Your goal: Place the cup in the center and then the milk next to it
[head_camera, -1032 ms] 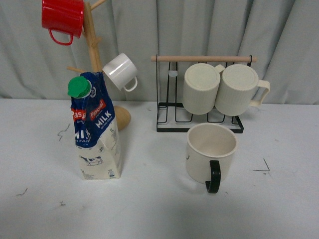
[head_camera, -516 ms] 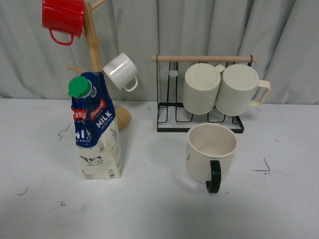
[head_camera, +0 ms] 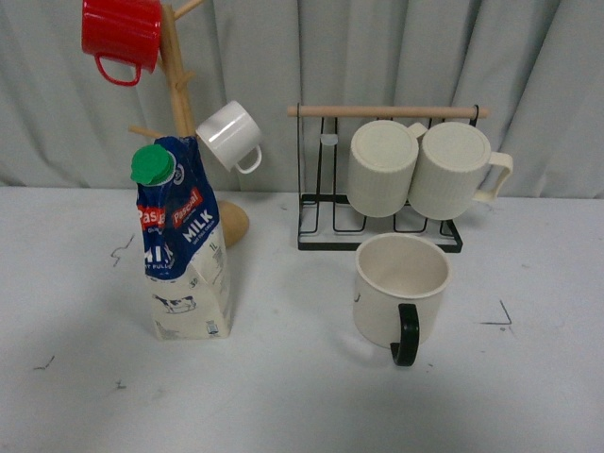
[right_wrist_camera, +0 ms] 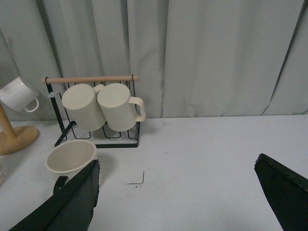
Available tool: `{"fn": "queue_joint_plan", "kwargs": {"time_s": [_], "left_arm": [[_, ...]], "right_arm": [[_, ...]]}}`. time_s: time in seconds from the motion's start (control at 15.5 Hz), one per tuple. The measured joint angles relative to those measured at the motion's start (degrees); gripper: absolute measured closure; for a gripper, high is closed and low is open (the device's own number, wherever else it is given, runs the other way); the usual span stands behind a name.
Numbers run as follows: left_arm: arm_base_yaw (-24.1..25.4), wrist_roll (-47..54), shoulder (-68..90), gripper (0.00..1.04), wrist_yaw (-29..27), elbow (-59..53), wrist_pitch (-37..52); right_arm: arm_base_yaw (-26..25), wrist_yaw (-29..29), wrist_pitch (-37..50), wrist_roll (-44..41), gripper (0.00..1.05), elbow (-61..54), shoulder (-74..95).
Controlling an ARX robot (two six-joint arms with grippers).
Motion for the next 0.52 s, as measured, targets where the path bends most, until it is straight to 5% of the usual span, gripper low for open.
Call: {"fn": "queue_joint_plan", "kwargs": {"time_s": [0.19, 0.52], "left_arm": [[-2.2, 0.5, 24.2, 0.07, 0.4, 10.1, 12.9], [-8.7, 1.7, 46.8, 0.07, -4.2, 21.3, 16.3]], "right_arm": [[0.0, 0.0, 0.0, 0.0, 0.06, 0.0, 0.0], [0.0, 0.0, 0.0, 0.0, 0.06, 0.0, 0.0]]}}
